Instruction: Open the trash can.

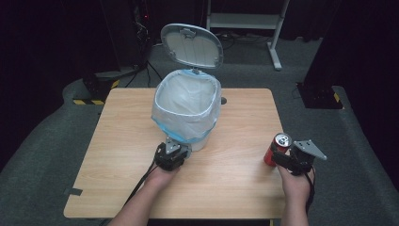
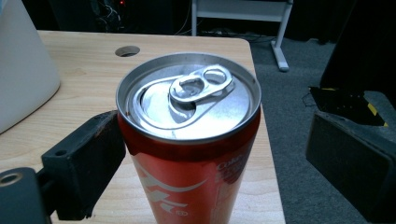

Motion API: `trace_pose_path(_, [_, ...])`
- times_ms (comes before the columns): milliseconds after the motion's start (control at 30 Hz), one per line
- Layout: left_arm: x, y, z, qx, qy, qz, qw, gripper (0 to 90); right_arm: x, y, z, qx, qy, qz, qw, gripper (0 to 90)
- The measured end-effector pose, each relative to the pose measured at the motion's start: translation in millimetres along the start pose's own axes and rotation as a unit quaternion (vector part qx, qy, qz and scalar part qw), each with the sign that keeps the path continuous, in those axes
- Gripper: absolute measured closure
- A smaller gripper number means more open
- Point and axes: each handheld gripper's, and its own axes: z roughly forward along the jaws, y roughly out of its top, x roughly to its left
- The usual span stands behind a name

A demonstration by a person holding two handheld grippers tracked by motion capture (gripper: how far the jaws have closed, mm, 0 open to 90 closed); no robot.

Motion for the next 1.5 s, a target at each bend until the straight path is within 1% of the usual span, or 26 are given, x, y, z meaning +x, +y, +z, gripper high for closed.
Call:
trace_pose_path(267, [0.0,0.0,0.0,0.000,0.000,0.000,1.0000,63.2,-0.2,-7.6,7.3,0.008,-0.001,0.002,1.0000,6.0])
trace_pose_path(367, [-0.1,0.0,0.0,0.000,0.001,0.000,1.0000,63.2,-0.5,-10.2,9.2,0.009,0.000,0.006,0.9999,7.4])
trace_pose_path(533, [-0.2,-0.1,0.0,0.000,0.000,0.000,1.0000,63.2,0.0,-12.7,10.3,0.012,0.007,0.007,0.9999,11.6])
trace_pose_path(567, [-0.2,-0.1,0.0,0.000,0.001,0.000,1.0000,63.2,0.8,-14.4,10.9,0.011,0.011,0.008,0.9998,14.3])
trace_pose_path(600, [-0.2,-0.1,0.0,0.000,0.001,0.000,1.0000,63.2,0.8,-14.4,10.9,0.011,0.011,0.008,0.9998,14.3])
trace_pose_path(667, [-0.2,-0.1,0.0,0.000,0.000,0.000,1.0000,63.2,2.0,-15.9,12.4,0.016,0.018,0.006,0.9997,17.2])
trace_pose_path(767, [-0.2,-0.1,-0.1,0.000,0.000,0.000,1.0000,63.2,4.2,-16.4,12.5,0.016,0.021,0.002,0.9996,20.7])
trace_pose_path(933, [-0.3,-0.1,-0.1,0.000,0.001,0.001,1.0000,63.2,4.4,-16.5,11.5,0.008,0.023,0.005,0.9997,25.6])
trace_pose_path(1067, [-0.3,-0.1,-0.1,0.000,0.001,0.001,1.0000,63.2,3.8,-17.6,11.6,0.008,0.023,0.009,0.9997,27.0])
trace_pose_path(1133, [-0.3,-0.1,-0.1,0.000,0.000,0.001,1.0000,63.1,3.9,-18.0,11.8,0.006,0.022,0.007,0.9997,28.9])
trace_pose_path(1200, [-0.3,-0.1,-0.1,0.000,0.000,0.001,1.0000,63.0,4.4,-18.3,11.5,0.005,0.022,0.005,0.9997,32.8])
trace_pose_path(1267, [-0.4,-0.1,-0.2,0.000,0.001,0.002,1.0000,62.9,5.4,-18.2,10.7,0.003,0.019,0.002,0.9998,33.5])
trace_pose_path(1367, [-0.4,-0.1,-0.2,0.000,0.001,0.002,1.0000,62.8,6.0,-16.1,7.7,-0.011,0.016,0.001,0.9998,33.8])
trace_pose_path(1400, [-0.4,-0.1,-0.2,0.000,0.001,0.002,1.0000,62.8,6.0,-16.1,7.7,-0.011,0.016,0.001,0.9998,33.8])
trace_pose_path(1500, [-0.4,-0.1,-0.2,0.000,0.001,0.002,1.0000,62.8,7.1,-11.8,3.2,-0.023,0.017,0.000,0.9996,33.7])
